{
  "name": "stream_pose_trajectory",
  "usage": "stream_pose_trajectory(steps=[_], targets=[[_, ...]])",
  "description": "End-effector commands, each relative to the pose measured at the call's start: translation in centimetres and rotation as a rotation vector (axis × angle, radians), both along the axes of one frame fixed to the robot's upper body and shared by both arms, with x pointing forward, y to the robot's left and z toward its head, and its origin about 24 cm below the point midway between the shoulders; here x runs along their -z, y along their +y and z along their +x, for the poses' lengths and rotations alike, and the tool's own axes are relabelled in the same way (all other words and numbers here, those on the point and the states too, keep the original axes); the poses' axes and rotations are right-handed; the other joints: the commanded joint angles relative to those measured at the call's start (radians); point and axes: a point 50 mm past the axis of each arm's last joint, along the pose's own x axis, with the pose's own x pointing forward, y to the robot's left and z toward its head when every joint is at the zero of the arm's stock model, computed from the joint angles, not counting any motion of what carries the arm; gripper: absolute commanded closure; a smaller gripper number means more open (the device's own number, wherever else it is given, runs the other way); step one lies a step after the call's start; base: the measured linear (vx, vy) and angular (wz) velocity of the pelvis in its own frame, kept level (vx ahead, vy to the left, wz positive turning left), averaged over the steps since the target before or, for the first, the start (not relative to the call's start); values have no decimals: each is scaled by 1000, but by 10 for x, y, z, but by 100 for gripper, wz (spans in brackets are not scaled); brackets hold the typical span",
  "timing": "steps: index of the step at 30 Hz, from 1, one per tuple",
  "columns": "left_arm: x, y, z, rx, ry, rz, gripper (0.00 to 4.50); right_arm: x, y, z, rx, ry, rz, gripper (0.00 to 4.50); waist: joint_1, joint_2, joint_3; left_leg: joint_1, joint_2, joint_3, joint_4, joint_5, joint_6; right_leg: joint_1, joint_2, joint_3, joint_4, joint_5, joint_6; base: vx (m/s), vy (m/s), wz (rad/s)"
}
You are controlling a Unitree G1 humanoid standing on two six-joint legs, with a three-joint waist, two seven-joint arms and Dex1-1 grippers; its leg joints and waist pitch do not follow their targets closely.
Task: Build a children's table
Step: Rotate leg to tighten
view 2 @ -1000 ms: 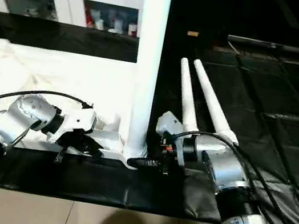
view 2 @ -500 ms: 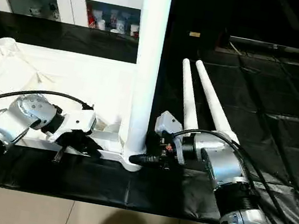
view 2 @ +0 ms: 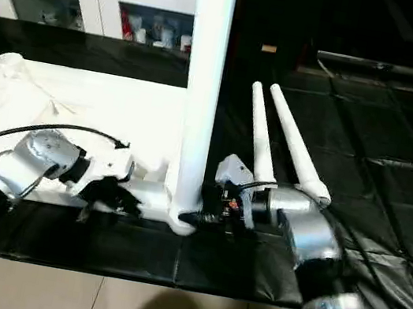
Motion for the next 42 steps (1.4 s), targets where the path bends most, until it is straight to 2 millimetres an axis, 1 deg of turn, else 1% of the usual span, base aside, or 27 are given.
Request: stream_pose_trajectory(steps=[1, 2, 3, 4, 5, 6, 7, 8, 10, 11, 14, 15, 16, 20, 21, 24, 25, 27, 29, 30, 31, 33, 34, 37, 38, 41, 42], targets=[[-11, -22, 11, -124, -55, -82, 450, 8, 23, -1, 105, 8, 35, 182, -11, 0, -67, 5, 56, -20, -72, -188, 24, 56, -92, 63, -89, -406, -115, 0, 0, 0], [-13, -28, 12, -176, -64, -104, 450, 12, 31, 0, 187, 15, 47, 182, -14, -1, -65, 4, 57, -20, -73, -187, 18, 53, -90, 63, -90, -406, -115, 0, 0, 0], [-15, -35, 14, -234, -72, -128, 450, 17, 41, 1, 269, 24, 57, 182, -31, 1, -67, 0, 55, -26, -76, -196, 2, 59, -92, 59, -88, -407, -115, 0, 0, 0], [-16, -39, 14, -267, -76, -140, 450, 19, 47, 1, 315, 28, 62, 183, -35, 0, -67, -2, 52, -26, -76, -193, 4, 59, -91, 58, -90, -408, -112, 0, 0, 0], [-17, -44, 13, -298, -78, -148, 450, 20, 55, 5, 385, 32, 73, 183, -41, 6, -68, 0, 49, -25, -73, -191, 9, 57, -92, 59, -93, -398, -114, 0, 0, 0], [-17, -44, 13, -298, -78, -148, 450, 20, 55, 5, 385, 32, 73, 183, -47, 4, -69, 1, 51, -24, -72, -187, 8, 56, -92, 61, -89, -379, -121, 0, 0, 0], [-17, -49, 12, -332, -81, -154, 450, 19, 63, 9, 451, 38, 92, 183, -53, 2, -71, -4, 49, -23, -70, -169, 17, 60, -91, 62, -86, -346, -132, 0, 0, 0], [-17, -54, 12, -358, -85, -158, 450, 18, 69, 13, 499, 39, 101, 183, -54, 4, -73, -4, 47, -23, -69, -160, 23, 58, -91, 62, -86, -330, -139, 0, 0, 0], [-18, -63, 11, -412, -100, -165, 450, 13, 82, 18, 564, 29, 112, 183, -65, -9, -73, -9, 43, -18, -66, -129, 43, 59, -87, 61, -84, -302, -151, 0, 0, 0], [-18, -67, 11, -423, -106, -162, 450, 11, 87, 19, 570, 14, 105, 183, -65, -4, -72, -8, 44, -19, -66, -113, 48, 59, -87, 61, -83, -296, -153, 0, 0, 0], [-18, -68, 9, -423, -113, -151, 450, 10, 88, 18, 567, 13, 119, 183, -65, 0, -75, -11, 47, -19, -64, -89, 68, 60, -84, 63, -74, -234, -162, 0, 0, 0], [-18, -66, 8, -427, -115, -146, 450, 9, 88, 17, 558, 4, 127, 127, -68, -2, -75, -11, 47, -19, -63, -81, 83, 59, -84, 63, -71, -202, -172, 0, 0, 0], [-18, -66, 8, -431, -115, -143, 450, 8, 88, 17, 552, -2, 131, 127, -69, -2, -75, -11, 50, -19, -64, -83, 84, 60, -86, 64, -70, -199, -175, 0, 0, 0], [-15, -55, 7, -423, -122, -122, 450, 7, 79, 15, 532, -27, 132, 96, -71, -2, -73, -12, 46, -18, -64, -106, 88, 60, -86, 64, -75, -220, -165, 0, 0, 0], [-15, -54, 7, -420, -124, -119, 450, 7, 77, 15, 533, -33, 131, 76, -72, -2, -72, -12, 46, -18, -65, -109, 87, 60, -86, 64, -75, -224, -164, 0, 0, 0], [-14, -49, 6, -415, -126, -105, 450, 7, 71, 14, 522, -49, 130, 58, -74, 1, -71, -9, 47, -19, -66, -127, 80, 59, -85, 64, -78, -243, -162, 0, 0, 0], [-13, -45, 6, -409, -122, -101, 450, 7, 65, 12, 510, -59, 122, 58, -74, -1, -71, -10, 47, -19, -66, -128, 79, 60, -85, 64, -79, -246, -158, 0, 0, 0], [-11, -32, 6, -381, -117, -87, 450, 6, 46, 7, 473, -75, 102, 30, -70, 1, -72, -10, 47, -19, -65, -123, 87, 61, -83, 65, -78, -238, -149, 0, 0, 0], [-10, -25, 6, -351, -120, -77, 450, 5, 33, 4, 448, -80, 88, 25, -70, -1, -70, -10, 47, -19, -66, -126, 92, 60, -81, 65, -78, -232, -147, 0, 0, 0], [-9, -18, 5, -322, -113, -67, 450, 3, 22, 3, 422, -87, 72, 14, -69, 3, -69, -11, 46, -20, -67, -136, 92, 61, -81, 64, -79, -242, -142, 0, 0, 0], [-9, -17, 5, -318, -112, -66, 450, 2, 20, 3, 418, -88, 70, 6, -70, 0, -69, -11, 43, -19, -66, -149, 92, 62, -81, 63, -83, -263, -135, 0, 0, 0], [-9, -9, 2, -241, -99, -53, 450, -4, 6, 1, 342, -98, 47, 6, -69, 4, -69, -8, 46, -19, -67, -153, 83, 58, -82, 64, -84, -281, -137, 0, 0, 0], [-9, -9, 2, -241, -99, -53, 450, -4, 6, 1, 342, -98, 47, 6, -67, 4, -69, -8, 45, -20, -66, -158, 85, 61, -82, 63, -85, -282, -138, 0, 0, 0], [-8, -2, -4, -148, -73, -42, 450, -12, -6, -2, 235, -106, 8, 6, -63, 8, -71, -5, 49, -19, -64, -149, 83, 58, -81, 64, -79, -256, -151, 0, 0, 0], [-8, -1, -5, -113, -66, -37, 450, -14, -9, -3, 197, -105, -7, 6, -62, 7, -70, -7, 49, -20, -65, -149, 86, 59, -81, 64, -79, -251, -155, 0, 0, 0], [-6, 4, -9, -45, -49, -10, 450, -20, -16, -4, 113, -93, -40, 6, -47, 9, -73, -6, 52, -17, -62, -132, 96, 58, -80, 65, -72, -210, -168, 0, 0, 0], [-5, 5, -9, -25, -49, 0, 450, -21, -17, -4, 94, -90, -47, 6, -42, 7, -73, -6, 52, -16, -62, -134, 92, 58, -82, 65, -72, -217, -171, 0, 0, 0]])
